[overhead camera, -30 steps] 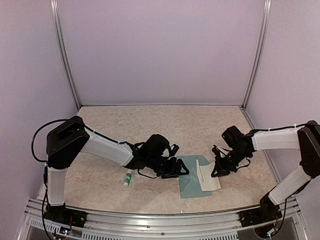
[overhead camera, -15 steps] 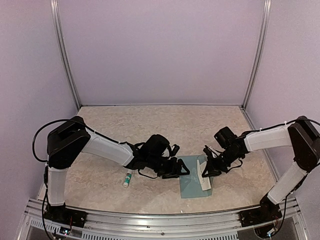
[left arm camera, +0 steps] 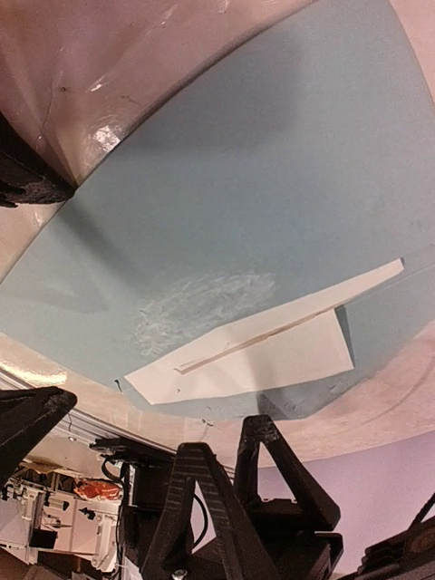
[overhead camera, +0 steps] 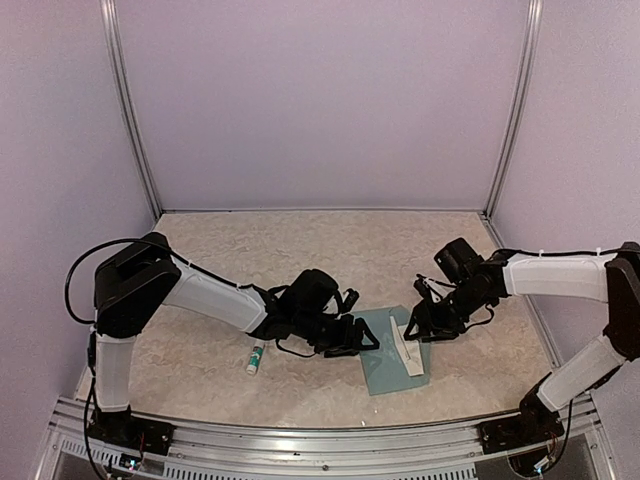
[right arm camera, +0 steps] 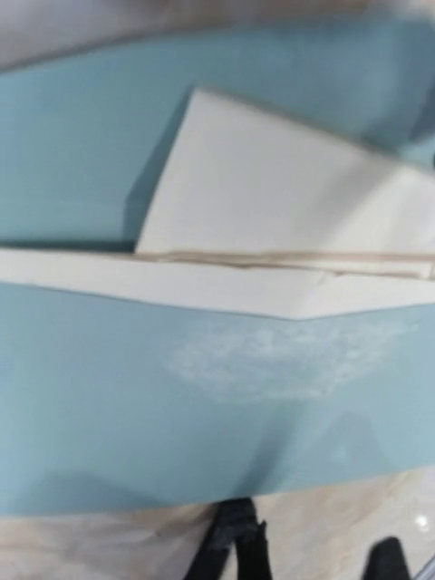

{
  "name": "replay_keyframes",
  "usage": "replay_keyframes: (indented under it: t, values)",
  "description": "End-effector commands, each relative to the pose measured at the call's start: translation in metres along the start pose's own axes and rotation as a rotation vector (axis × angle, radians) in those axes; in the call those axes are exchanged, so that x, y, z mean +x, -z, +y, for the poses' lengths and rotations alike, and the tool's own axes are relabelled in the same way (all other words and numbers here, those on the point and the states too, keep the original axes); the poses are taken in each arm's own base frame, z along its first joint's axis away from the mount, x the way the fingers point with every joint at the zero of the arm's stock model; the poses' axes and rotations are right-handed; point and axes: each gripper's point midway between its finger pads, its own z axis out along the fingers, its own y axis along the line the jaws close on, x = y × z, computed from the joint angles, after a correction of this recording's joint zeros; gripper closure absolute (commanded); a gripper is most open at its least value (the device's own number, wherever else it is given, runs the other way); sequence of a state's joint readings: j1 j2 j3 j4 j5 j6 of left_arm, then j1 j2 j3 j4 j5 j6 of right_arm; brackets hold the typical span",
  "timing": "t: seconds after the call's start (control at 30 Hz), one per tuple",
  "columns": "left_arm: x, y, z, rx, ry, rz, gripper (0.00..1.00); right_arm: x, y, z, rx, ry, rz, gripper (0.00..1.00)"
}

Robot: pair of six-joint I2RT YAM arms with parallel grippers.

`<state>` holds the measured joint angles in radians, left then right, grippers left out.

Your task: Place the letter into the envelope and seal it

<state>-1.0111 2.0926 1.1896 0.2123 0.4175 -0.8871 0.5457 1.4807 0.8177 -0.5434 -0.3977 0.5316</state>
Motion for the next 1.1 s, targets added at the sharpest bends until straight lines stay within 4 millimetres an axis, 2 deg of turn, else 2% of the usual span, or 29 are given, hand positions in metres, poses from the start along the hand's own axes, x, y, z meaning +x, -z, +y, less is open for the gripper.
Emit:
replay_keyframes:
  t: [0.0, 0.23, 0.67, 0.93, 1.07]
  values:
    - [0.006, 0.002, 0.016, -0.048, 0.018, 0.007, 0.35, 0.002, 0.018, -0.002, 0.065, 0.025, -0.026, 0.48]
    - [0.006, 0.000, 0.017, -0.049, 0.020, 0.010, 0.35, 0.009, 0.002, 0.001, 0.044, 0.024, -0.009, 0.50]
    - [0.007, -0.001, 0.019, -0.050, 0.019, 0.016, 0.35, 0.004, -0.018, -0.015, 0.117, 0.010, -0.002, 0.47]
    - [0.006, -0.002, 0.021, -0.053, 0.020, 0.017, 0.38, 0.008, -0.031, -0.003, 0.094, 0.022, 0.027, 0.46]
    - [0.007, -0.003, 0.022, -0.053, 0.021, 0.020, 0.39, 0.007, -0.035, 0.009, 0.073, 0.036, 0.029, 0.46]
